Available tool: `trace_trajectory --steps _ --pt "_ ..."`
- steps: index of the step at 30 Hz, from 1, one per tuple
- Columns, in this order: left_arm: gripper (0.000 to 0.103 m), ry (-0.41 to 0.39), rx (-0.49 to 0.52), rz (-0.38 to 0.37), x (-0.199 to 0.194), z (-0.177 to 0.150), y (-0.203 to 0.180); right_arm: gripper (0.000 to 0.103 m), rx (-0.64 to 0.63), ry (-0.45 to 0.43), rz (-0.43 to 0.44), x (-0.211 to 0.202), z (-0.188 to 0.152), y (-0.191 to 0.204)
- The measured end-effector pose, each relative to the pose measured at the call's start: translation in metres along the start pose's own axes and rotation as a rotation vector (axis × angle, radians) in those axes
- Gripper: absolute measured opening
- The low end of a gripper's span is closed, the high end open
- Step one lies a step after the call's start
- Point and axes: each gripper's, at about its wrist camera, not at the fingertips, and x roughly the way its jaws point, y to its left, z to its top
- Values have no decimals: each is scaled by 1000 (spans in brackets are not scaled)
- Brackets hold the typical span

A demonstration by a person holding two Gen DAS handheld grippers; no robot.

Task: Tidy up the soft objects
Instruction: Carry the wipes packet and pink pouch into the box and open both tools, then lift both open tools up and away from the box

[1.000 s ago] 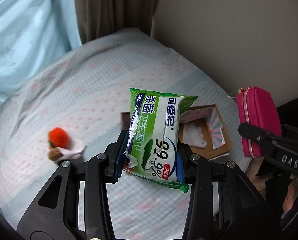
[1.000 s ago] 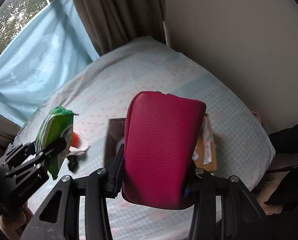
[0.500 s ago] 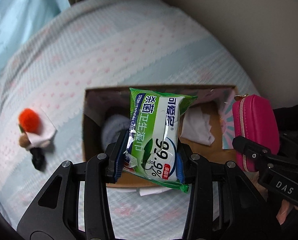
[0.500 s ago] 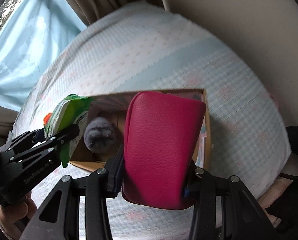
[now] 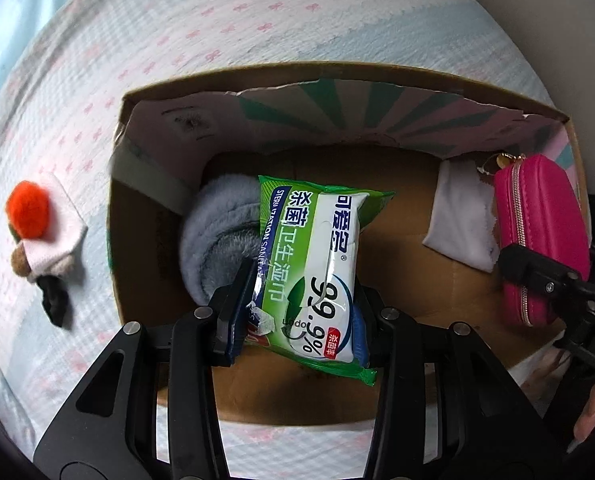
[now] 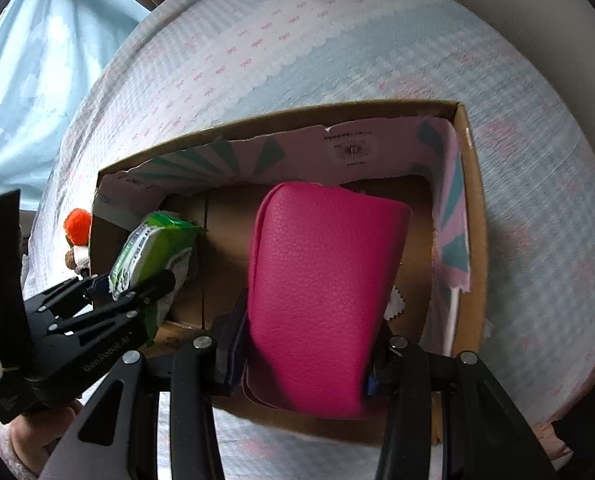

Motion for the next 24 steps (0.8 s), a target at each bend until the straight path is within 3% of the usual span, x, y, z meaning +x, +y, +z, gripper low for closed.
trace_trajectory --steps 5,6,7,8,9,10,11,24 --pt "39 -33 51 11 -8 8 -7 43 37 15 40 6 12 -3" --pt "48 -43 66 8 -11 8 -8 44 38 16 40 8 14 -3" --pt "81 -41 76 12 -11 8 -10 45 40 17 39 8 17 -2" --pt "99 -38 83 18 -11 8 -10 52 48 14 37 7 20 -2" --pt "103 -53 90 17 -13 6 -10 69 52 8 40 6 22 -2" --pt "103 -64 96 2 -15 4 -9 80 51 1 43 4 23 -1" --pt "103 -61 98 -7 -14 3 -8 101 44 -7 47 2 25 -1" --pt "103 -93 74 -60 -43 -7 5 103 21 -50 7 -16 20 4"
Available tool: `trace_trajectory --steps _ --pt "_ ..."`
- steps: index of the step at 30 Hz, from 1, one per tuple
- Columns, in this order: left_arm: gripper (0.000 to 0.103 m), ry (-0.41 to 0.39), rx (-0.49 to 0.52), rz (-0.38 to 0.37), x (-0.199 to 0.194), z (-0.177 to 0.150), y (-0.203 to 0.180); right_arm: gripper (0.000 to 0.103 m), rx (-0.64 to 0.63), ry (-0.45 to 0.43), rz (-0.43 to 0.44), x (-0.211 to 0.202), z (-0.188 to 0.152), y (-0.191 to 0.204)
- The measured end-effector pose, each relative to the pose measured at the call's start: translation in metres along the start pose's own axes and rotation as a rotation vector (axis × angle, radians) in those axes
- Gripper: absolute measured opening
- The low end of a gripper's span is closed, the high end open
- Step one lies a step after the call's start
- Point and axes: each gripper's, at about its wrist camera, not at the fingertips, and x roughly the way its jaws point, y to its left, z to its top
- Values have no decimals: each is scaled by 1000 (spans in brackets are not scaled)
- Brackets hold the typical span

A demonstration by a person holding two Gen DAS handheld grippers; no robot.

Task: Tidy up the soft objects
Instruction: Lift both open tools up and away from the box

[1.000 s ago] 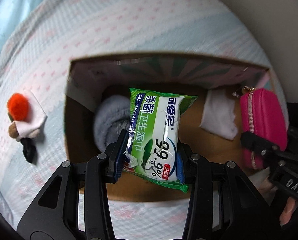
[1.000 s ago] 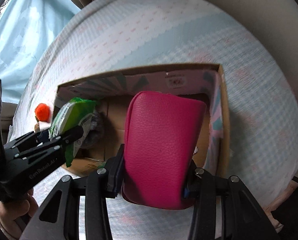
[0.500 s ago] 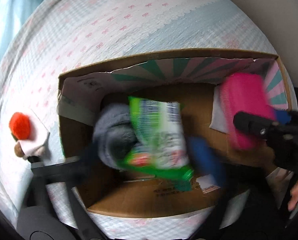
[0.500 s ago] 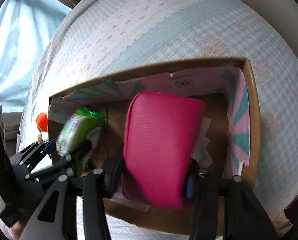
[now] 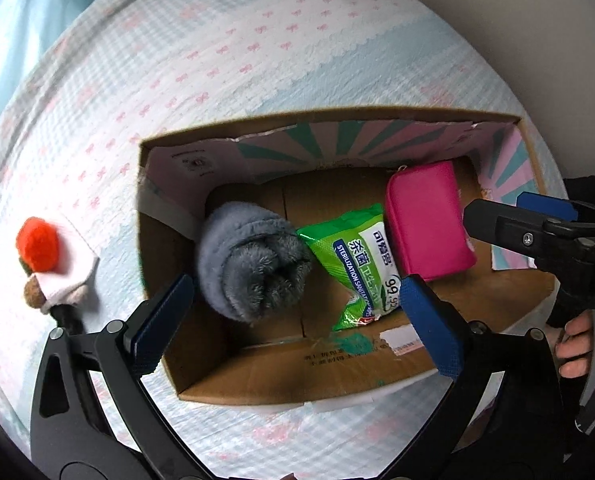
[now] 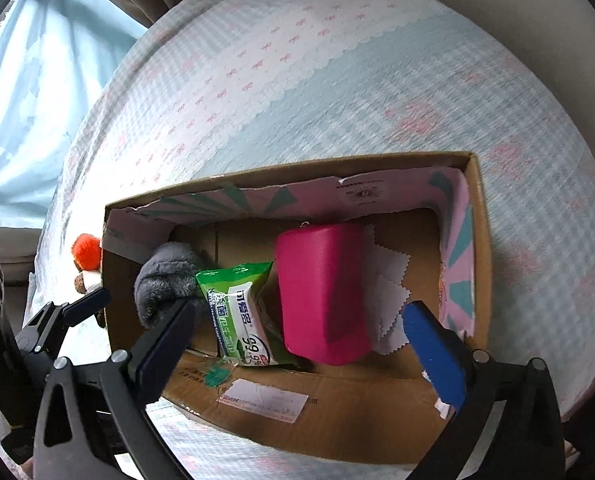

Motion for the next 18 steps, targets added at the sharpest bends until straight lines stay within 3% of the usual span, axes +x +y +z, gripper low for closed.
trace_trajectory --steps 8,18 --pt "103 -89 -19 -28 -49 -12 6 103 -21 -92 -36 -44 -13 9" --pt "103 -261 -42 -47 -145 -49 16 103 -87 -253 -101 -133 -54 50"
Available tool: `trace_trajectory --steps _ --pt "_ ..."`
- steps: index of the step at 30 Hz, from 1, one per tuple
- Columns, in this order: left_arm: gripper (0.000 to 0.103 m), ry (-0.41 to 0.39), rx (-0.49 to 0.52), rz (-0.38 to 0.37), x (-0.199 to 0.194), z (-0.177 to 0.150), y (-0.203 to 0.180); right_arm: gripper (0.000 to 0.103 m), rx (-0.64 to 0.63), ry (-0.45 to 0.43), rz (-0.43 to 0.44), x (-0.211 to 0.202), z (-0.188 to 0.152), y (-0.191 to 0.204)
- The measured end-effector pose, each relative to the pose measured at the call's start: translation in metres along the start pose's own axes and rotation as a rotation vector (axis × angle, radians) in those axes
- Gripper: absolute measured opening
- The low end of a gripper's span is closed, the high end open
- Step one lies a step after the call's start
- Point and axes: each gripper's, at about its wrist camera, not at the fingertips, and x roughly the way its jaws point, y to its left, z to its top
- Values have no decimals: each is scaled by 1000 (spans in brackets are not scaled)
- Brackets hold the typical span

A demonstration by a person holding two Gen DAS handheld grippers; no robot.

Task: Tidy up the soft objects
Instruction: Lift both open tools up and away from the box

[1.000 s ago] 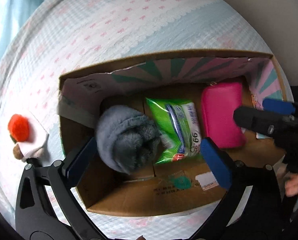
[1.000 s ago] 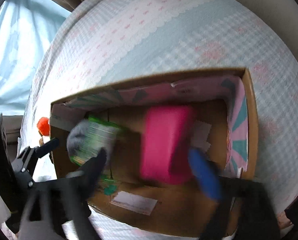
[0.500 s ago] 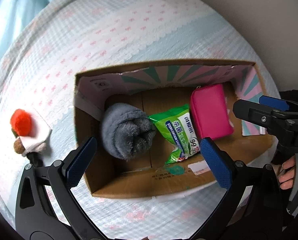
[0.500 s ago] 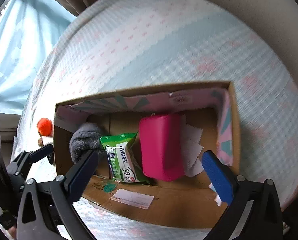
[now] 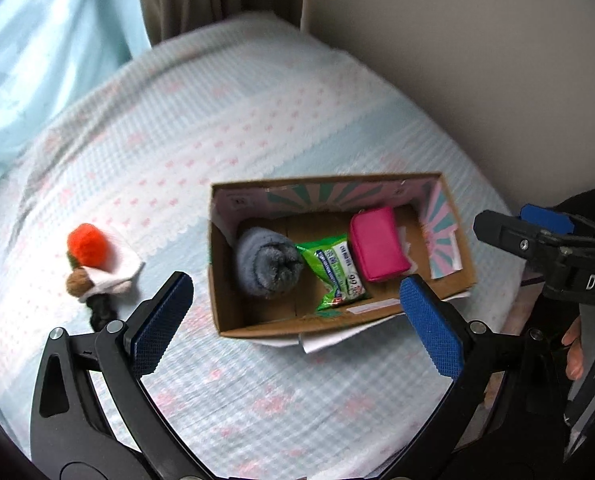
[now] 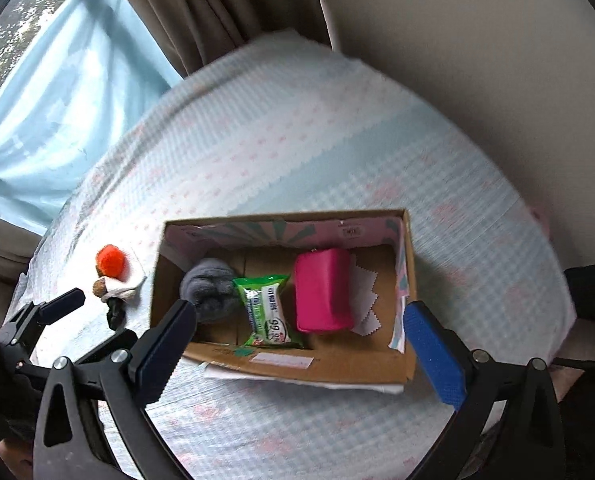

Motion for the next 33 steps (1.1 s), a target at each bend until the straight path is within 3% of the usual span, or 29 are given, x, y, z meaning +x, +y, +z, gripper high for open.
trace_trajectory --steps 10,14,20,29,33 --pt "103 -162 -23 29 -107 -30 27 103 -28 -142 -64 -91 -35 55" --pt "103 -207 -27 39 -141 -49 47 103 -31 -218 -98 -123 -58 80" --pt "103 -335 -12 86 -197 -86 76 103 -35 -343 -139 -163 -99 114" --pt "103 -379 -15 93 -228 -119 120 103 -36 -418 -159 -178 -129 161" --pt "103 -386 -40 138 -228 -133 150 103 -60 -426 -138 -175 -133 189"
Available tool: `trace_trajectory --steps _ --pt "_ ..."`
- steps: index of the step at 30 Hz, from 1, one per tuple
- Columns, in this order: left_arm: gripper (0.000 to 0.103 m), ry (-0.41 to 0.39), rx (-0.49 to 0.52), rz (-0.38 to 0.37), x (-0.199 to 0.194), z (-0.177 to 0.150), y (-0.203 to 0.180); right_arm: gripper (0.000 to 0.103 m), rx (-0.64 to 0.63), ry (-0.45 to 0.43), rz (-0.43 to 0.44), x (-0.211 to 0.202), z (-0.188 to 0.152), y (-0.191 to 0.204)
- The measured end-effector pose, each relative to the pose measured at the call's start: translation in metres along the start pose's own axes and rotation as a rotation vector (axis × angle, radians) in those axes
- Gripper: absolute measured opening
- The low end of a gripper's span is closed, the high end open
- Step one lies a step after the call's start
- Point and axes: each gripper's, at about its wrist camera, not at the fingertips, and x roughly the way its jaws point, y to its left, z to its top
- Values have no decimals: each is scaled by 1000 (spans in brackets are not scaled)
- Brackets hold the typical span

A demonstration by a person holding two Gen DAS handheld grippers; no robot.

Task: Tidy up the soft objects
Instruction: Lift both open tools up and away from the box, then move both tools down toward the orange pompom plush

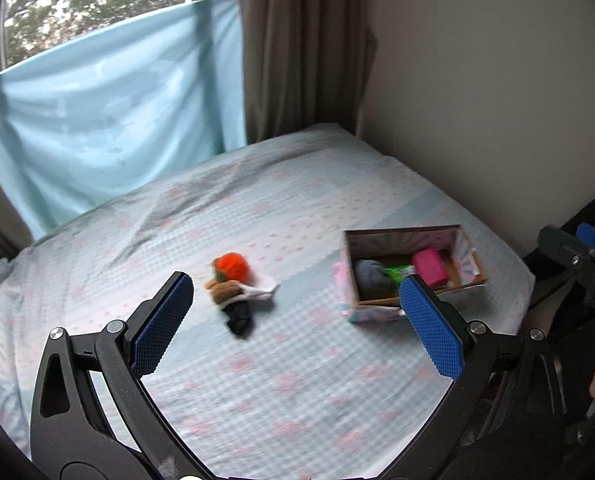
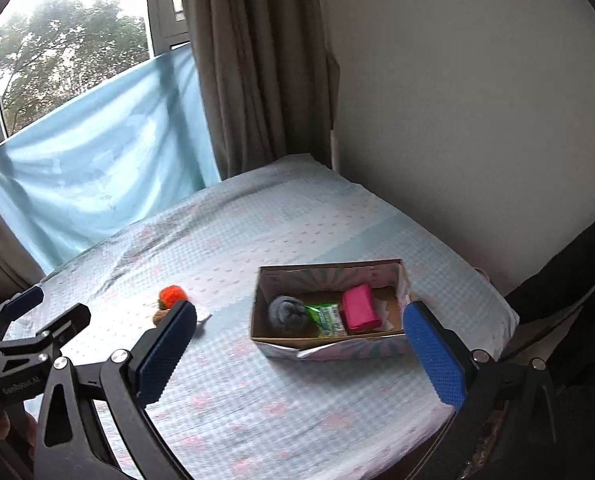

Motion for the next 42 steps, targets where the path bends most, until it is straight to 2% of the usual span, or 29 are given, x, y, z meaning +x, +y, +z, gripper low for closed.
trace_trajectory --steps 7,17,26,35,42 --pt "103 65 -84 50 25 -21 63 103 -38 23 88 30 3 50" --pt "103 169 -218 78 88 -46 119 103 -145 96 218 119 24 116" --pt "103 258 -315 83 175 -54 148 103 -246 189 326 229 33 165" --pt "101 356 -379 51 286 -71 169 103 -262 335 396 346 17 198" --pt "89 427 -364 -8 348 -87 174 99 -256 452 424 413 -9 216"
